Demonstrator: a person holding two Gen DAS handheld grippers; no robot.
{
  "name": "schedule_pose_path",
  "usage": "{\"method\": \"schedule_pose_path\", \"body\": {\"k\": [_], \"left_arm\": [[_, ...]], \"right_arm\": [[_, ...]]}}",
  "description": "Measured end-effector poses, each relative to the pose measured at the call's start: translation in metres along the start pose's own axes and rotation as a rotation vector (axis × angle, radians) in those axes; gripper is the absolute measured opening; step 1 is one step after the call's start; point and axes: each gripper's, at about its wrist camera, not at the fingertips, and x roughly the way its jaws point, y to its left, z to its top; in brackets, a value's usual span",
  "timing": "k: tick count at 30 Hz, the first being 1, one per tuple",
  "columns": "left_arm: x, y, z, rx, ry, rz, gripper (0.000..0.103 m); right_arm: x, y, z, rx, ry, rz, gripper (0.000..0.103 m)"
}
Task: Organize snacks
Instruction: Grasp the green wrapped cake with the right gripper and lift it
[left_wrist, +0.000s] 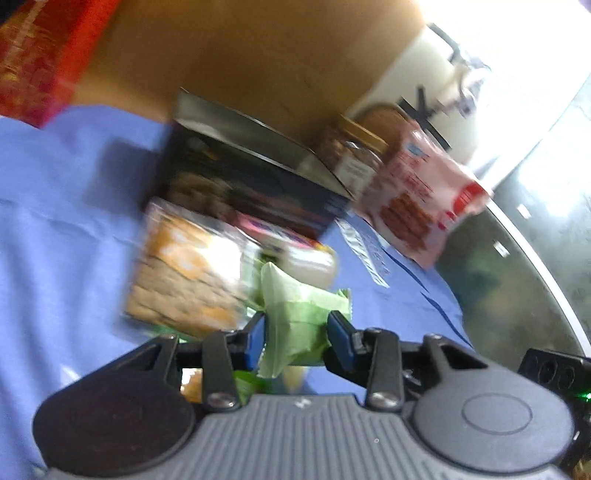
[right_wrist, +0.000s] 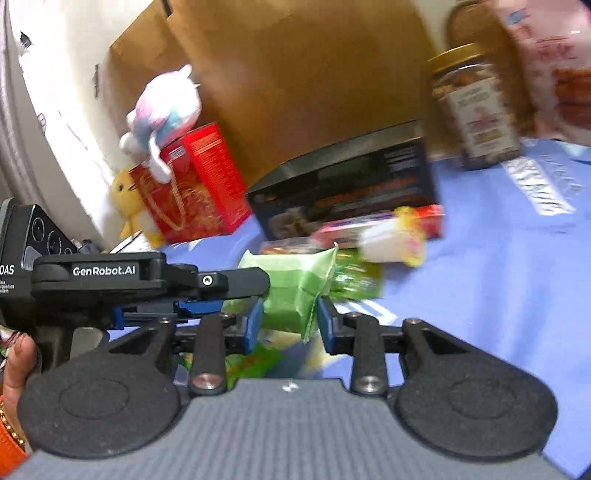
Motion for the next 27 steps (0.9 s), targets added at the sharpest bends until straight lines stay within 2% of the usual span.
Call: {"method": "schedule_pose_path", "body": {"k": [5,10,13,15,17,18,20,27], "left_arm": [[0.023,-0.027,-0.020,0.056,0.061,-0.018,0.036],[0.033,-0.037,-0.033,0.096,0.109,-0.012,0.038],[0.028,-0.037,-0.033,0.114,0.105,0.007,0.045],[0.023,-0.036,-0.031,0.123,0.087,0.005,0.050],[0.022,-0.035,-0.030,0.132,0.086,-0.009,0.052],[0.023,-0.036,-0.029,0.140,0.090,-0.009,0.052],[0.026,-0.036,-0.030,0.157,0.101,0.002,0.052],[0.028,-0.037,-0.035,0.234,0.094,0.024,0.049]], "right_arm": [[-0.023,-0.018,-0.012,0.043,0.010,-0.066,0.036],[-0.032,-0.026,-0.024,0.053,0.022,-0.094,0.038],[-0.033,-0.028,-0.029,0.043,0.023,-0.098,0.041],[-0.033,-0.023,-0.030,-0.005,0.024,-0.106,0.045],[-0.032,-0.014,-0.033,-0.067,0.033,-0.125,0.046],[-0.031,-0.011,-0.035,-0.096,0.036,-0.129,0.050],[-0.030,-0.007,-0.040,-0.138,0.029,-0.138,0.053],[-0.015,0.007,-0.041,-0.271,0.043,-0.210,0.055]]}}
